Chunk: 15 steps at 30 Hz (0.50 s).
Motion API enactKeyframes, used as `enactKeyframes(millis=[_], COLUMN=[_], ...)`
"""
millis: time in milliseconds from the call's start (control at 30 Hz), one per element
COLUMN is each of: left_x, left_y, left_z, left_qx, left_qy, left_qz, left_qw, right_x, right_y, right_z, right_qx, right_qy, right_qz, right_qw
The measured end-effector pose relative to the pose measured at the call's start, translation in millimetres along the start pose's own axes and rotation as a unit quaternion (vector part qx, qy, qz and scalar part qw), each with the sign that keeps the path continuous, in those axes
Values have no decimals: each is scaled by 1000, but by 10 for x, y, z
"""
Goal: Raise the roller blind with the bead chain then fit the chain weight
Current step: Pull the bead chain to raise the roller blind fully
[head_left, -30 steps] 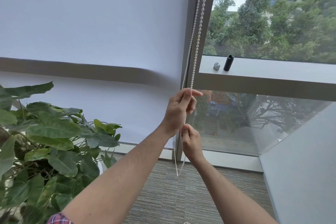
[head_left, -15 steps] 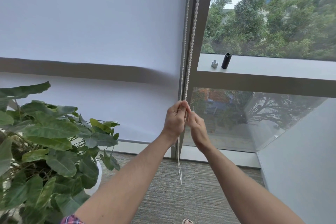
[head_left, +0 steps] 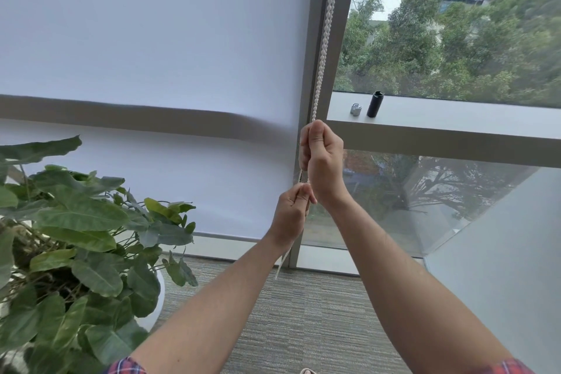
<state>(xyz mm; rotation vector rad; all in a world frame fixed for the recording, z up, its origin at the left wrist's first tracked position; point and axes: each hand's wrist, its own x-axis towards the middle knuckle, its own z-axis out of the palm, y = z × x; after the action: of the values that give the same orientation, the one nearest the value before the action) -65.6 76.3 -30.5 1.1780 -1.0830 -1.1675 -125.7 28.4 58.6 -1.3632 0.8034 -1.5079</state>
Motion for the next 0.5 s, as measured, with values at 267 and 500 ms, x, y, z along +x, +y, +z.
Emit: enactKeyframes(millis=[267,500], left_x=[17,74], left_y=[54,106], left_z=[-71,-265], left_qx=[40,10], left_qy=[-64,-25], left_qz=[9,9], left_qw=[997,1000], right_x=[-40,-52], right_y=[-3,-14], right_z=[-19,-17], right_qx=[-108,-122], right_qy=[49,55], right_qz=[-46,-54], right_qw=[992,990])
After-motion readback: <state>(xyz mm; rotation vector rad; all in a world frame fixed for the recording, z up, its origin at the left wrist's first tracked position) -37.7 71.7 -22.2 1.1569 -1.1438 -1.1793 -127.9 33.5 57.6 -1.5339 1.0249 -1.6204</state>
